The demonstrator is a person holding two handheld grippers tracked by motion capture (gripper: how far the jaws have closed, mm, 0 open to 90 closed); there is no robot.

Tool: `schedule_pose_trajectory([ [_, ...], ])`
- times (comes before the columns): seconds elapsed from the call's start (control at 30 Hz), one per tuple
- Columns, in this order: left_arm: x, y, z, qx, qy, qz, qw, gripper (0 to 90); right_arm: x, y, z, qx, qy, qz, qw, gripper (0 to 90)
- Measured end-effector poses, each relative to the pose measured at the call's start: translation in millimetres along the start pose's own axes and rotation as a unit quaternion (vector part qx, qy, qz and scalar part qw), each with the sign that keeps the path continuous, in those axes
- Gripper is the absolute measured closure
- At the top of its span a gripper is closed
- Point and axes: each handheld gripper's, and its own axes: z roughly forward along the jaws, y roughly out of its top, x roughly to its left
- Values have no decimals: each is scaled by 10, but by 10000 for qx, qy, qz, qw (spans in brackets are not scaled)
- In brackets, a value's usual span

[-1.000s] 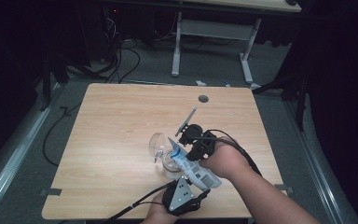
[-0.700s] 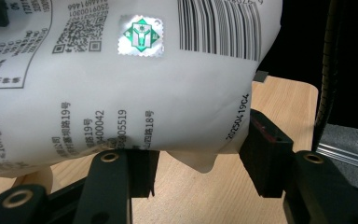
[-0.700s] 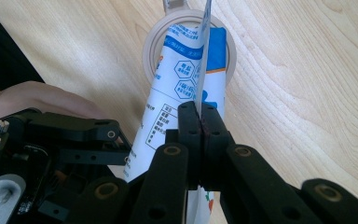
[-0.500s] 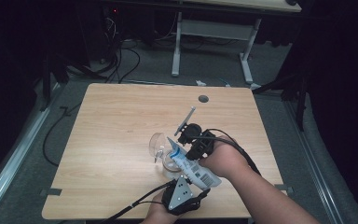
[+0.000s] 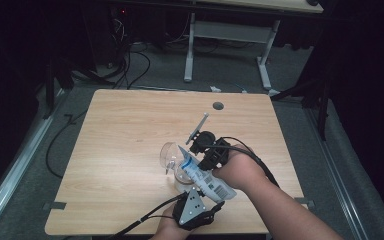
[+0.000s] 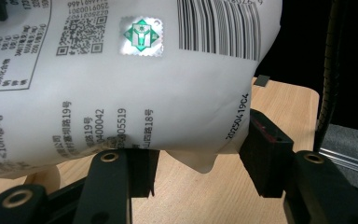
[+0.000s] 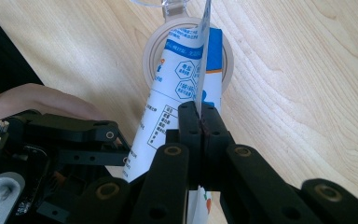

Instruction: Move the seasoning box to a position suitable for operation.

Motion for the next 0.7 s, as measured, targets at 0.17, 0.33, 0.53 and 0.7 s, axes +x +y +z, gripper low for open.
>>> schedule_pose_trajectory([
  [0.17, -2, -4, 1, 5, -3, 8, 10000, 509, 3, -2, -1, 13, -6, 8, 10000, 897],
  [0.33, -3, -9, 2, 10, -2, 16, 10000, 510, 3, -8, 3, 14, 2, 28, 10000, 897],
  [0.53, -8, -15, 3, 29, -14, 14, 10000, 510, 2, -18, 9, 23, -9, 17, 10000, 897],
  [0.7, -11, -17, 4, 33, -17, 17, 10000, 509, -3, -23, 14, 13, 13, 27, 10000, 896],
])
